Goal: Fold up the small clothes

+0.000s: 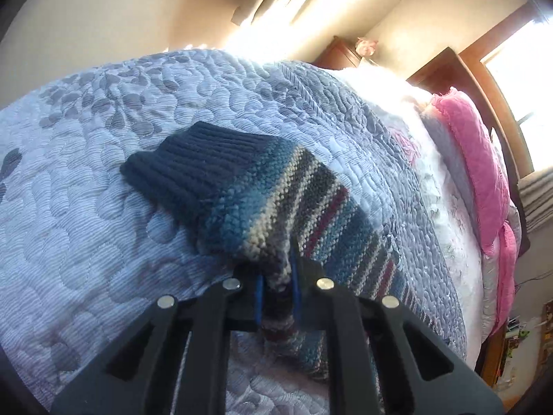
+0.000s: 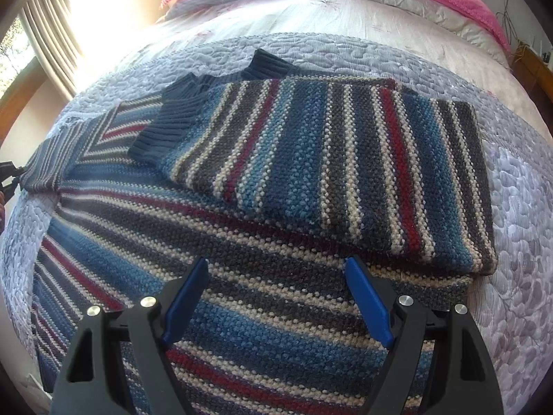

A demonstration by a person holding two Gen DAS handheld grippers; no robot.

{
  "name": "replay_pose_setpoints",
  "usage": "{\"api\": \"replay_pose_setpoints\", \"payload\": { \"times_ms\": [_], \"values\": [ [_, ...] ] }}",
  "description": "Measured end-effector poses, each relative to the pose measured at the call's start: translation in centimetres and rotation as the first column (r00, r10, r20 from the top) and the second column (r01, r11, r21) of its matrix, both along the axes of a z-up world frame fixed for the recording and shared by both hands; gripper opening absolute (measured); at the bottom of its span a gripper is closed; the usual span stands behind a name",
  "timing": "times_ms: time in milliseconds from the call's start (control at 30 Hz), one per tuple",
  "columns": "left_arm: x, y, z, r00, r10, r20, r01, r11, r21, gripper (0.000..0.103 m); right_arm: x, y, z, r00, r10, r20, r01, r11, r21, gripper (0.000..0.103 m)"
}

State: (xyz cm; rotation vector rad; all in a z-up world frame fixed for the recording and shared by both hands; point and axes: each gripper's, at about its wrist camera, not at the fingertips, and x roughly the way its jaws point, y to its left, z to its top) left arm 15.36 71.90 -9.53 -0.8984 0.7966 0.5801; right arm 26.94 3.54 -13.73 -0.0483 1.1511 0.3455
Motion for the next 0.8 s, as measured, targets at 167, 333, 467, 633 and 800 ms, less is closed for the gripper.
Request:
{"api": "replay_pose_setpoints", "payload": {
  "times_ms": [167,333,467,633,800],
  "values": [
    [1.8,-2.6,2.4,0.999,-0.045,-0.017,0.046,0.994,0.100,0.010,-0.8,-0.7,0.6,1.000,-0.005,0.016,0.005,1.000,0.011,0.082],
    [3.7,-7.0,5.1,0.991,-0.133,0.007,0.130,0.976,0.172,0.010,-1.4,-1.6,1.1,0.999,-0.016,0.030,0.016,1.000,0.009,0.082],
    [5.7,-12.4,7.1,0.965,-0.259,0.038,0.245,0.944,0.220,0.009,-1.9,-2.4,1.3,0.999,-0.024,0.034,0.023,0.999,0.029,0.082],
    [8.2,-21.0,8.6,0.901,-0.431,0.050,0.403,0.873,0.273,0.009,-2.7,-3.5,1.6,0.998,-0.039,0.039,0.037,0.997,0.062,0.082],
    [10.3,-28.6,8.1,0.828,-0.556,0.065,0.532,0.818,0.220,0.009,-3.5,-4.5,1.8,0.997,-0.043,0.058,0.041,0.999,0.033,0.082]
  ]
}}
